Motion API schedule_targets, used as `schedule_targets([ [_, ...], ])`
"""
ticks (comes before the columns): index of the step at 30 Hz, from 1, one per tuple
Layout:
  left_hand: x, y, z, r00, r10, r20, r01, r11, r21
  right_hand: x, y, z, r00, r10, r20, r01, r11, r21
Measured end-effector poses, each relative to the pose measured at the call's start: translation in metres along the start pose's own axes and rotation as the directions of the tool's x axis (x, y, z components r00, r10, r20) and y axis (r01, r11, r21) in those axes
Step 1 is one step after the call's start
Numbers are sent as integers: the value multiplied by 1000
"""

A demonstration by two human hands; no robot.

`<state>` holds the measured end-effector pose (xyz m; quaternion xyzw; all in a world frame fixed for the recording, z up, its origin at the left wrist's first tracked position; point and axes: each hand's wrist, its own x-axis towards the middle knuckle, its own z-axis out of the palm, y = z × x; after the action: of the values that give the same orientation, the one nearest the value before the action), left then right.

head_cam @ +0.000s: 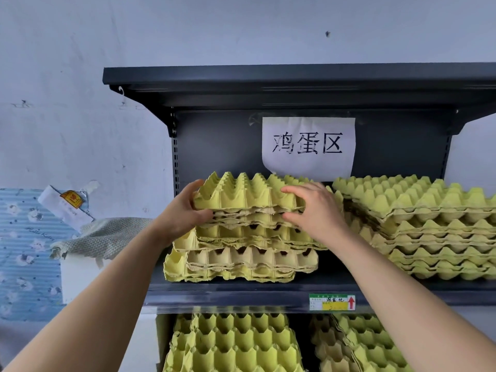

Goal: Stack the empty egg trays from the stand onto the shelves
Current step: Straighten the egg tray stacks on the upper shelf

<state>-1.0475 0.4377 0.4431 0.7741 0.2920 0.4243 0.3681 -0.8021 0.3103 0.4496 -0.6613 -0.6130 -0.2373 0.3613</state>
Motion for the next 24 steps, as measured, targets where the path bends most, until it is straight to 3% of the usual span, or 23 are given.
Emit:
schedule_targets([
  [4, 0, -11, 9, 1000, -3, -3, 3, 1000, -4, -3, 8, 10, 997, -7, 74, 7, 1000, 1],
  [9, 0, -17, 13, 1000, 3, -18, 0, 989, 150, -3, 14, 7, 975, -23, 221, 12, 999, 52],
  [13, -5, -21, 16, 997, 16, -75, -1, 980, 200, -5, 29, 4, 991, 94, 96, -94, 996, 3],
  [15, -6, -22, 17, 997, -5, -71, 19, 981, 195, -9, 40, 3, 959, 241, 152, -238, 971, -35],
  [17, -7, -21, 19, 997, -50, -65, 63, 975, 215, -15, 47, 5, 891, 356, 280, -376, 927, 17],
  [19, -7, -20, 22, 995, -61, -82, 82, 955, 284, -22, 51, 10, 864, 363, 349, -421, 901, 103],
  [24, -7, -23, 27, 986, -44, -160, 91, 949, 301, -26, 54, 15, 884, 346, 314, -433, 859, 273],
])
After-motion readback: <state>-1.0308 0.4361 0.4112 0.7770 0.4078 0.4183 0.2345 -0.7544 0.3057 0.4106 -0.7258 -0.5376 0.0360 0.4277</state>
